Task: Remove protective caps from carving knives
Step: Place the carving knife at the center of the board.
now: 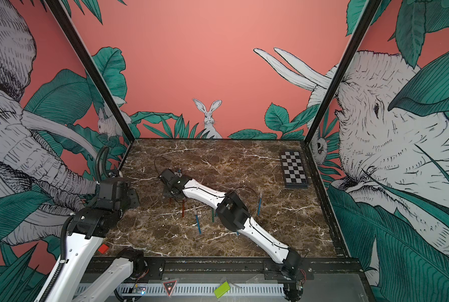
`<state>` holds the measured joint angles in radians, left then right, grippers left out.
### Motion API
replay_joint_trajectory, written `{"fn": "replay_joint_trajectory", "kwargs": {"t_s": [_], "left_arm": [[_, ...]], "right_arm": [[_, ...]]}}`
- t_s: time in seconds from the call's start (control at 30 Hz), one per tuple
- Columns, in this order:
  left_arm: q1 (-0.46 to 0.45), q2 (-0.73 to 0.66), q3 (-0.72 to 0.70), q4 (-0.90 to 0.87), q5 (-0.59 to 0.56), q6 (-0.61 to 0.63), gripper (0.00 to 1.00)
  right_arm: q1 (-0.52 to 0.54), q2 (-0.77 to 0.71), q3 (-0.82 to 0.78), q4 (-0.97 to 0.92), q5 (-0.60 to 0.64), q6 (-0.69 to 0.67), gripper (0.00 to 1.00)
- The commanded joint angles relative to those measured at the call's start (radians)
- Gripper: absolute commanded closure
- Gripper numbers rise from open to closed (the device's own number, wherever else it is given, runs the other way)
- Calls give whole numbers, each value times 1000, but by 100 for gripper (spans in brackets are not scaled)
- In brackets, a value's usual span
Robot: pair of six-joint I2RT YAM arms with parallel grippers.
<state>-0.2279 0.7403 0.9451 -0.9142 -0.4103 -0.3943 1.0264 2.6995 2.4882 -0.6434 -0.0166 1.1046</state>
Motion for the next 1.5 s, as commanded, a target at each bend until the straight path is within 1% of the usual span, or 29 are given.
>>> {"fn": "replay_joint_trajectory", "kwargs": {"t_s": [0.0, 0.17, 0.4, 0.73, 0.83, 0.97, 1.07, 1.13, 1.2, 1.27, 1.33, 1.37, 1.4, 1.47], "left_arm": [[-4, -4, -14, -1, -16, 5, 100], [-4, -1, -14, -1, -18, 5, 100], [-4, 6, -14, -1, -18, 7, 100], [-4, 17, -14, -2, -22, 9, 100], [-4, 22, -14, -2, -23, 12, 100], [-3, 37, -13, 1, -25, 14, 100], [-4, 62, -15, 7, -11, 22, 100], [-4, 88, -16, 17, 22, 29, 100], [-5, 128, -3, 20, 65, 34, 100], [-14, 178, 16, 28, 123, 42, 100], [-45, 247, 63, 11, 150, 44, 100], [-80, 288, 97, -2, 140, 51, 100], [-118, 332, 140, -29, 114, 49, 100], [-174, 406, 207, -45, 93, 42, 100]], "right_arm": [[-10, 41, -8, -8, 8, 24, 83], [-9, 21, -44, 20, -3, 49, 79], [-11, -47, -109, 57, 22, 51, 73], [-21, -128, -117, 17, 77, 39, 66], [-37, -169, -124, 45, 51, 6, 60], [-62, -246, -156, 115, -28, -36, 53], [-74, -350, -210, 143, -41, -86, 48], [-84, -444, -266, 127, -18, -139, 45], [-99, -567, -368, 120, 27, -198, 41], [-116, -735, -540, 149, 105, -249, 35], [-133, -916, -741, 225, 191, -277, 27], [-139, -1017, -862, 274, 238, -290, 16], [-146, -1124, -975, 326, 297, -307, 2], [-162, -1308, -1157, 391, 379, -336, 2]]}}
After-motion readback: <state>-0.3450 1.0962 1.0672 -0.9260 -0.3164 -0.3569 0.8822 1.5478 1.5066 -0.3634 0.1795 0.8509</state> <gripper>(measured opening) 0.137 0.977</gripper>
